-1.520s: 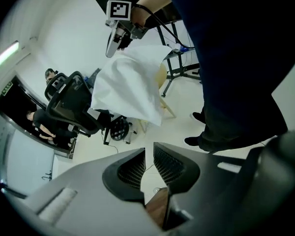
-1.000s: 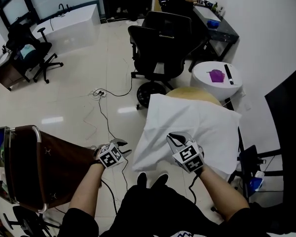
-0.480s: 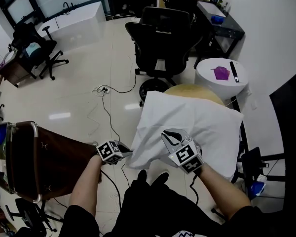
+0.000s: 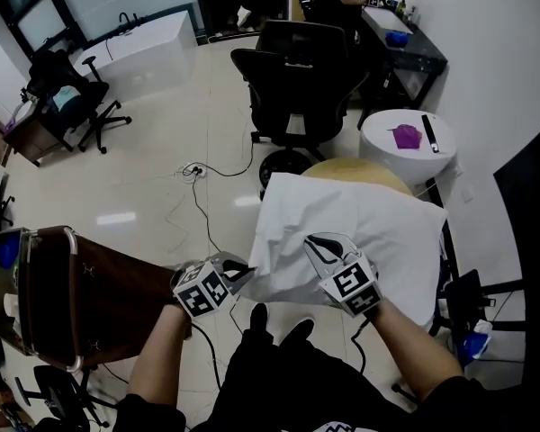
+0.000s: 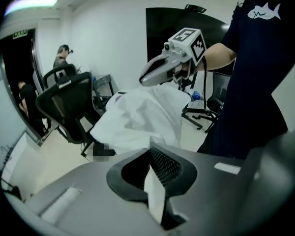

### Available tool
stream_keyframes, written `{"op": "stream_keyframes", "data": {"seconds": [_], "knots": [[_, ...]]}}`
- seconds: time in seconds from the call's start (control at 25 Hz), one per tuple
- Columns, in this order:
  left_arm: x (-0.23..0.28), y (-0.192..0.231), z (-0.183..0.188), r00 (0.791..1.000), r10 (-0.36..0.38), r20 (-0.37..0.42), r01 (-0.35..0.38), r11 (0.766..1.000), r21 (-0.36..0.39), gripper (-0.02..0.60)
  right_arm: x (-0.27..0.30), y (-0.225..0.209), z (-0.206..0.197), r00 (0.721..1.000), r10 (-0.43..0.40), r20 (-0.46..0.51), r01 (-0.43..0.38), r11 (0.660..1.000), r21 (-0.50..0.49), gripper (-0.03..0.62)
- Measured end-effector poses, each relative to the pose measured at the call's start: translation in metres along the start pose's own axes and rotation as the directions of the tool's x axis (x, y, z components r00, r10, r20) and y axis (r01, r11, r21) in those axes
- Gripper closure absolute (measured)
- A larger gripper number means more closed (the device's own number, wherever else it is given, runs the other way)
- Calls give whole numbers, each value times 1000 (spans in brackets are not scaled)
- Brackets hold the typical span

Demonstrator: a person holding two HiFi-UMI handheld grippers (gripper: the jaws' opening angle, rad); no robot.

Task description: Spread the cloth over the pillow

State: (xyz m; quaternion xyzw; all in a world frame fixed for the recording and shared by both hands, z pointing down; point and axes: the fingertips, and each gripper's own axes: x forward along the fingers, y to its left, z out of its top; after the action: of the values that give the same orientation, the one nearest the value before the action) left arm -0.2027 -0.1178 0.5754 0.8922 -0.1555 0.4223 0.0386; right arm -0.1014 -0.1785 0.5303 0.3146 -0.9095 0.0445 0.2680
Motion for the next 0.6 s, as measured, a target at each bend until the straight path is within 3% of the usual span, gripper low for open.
{"op": "stream_keyframes", "data": {"seconds": [0.12,0.28,0.6], "knots": [[-4,-6,52,998,20,61,-25,996,80,579,-5,-12,13,999,-30,19,30,999,15,559],[6,-22,101,994,12,111,-26,992,125,579,-11,-33,25,996,-79,29,77,996,43,559],[79,-79,150,992,-86,92,56,955,291,579,-25,-66,24,989,-148,-9,149,986,76,559]]}}
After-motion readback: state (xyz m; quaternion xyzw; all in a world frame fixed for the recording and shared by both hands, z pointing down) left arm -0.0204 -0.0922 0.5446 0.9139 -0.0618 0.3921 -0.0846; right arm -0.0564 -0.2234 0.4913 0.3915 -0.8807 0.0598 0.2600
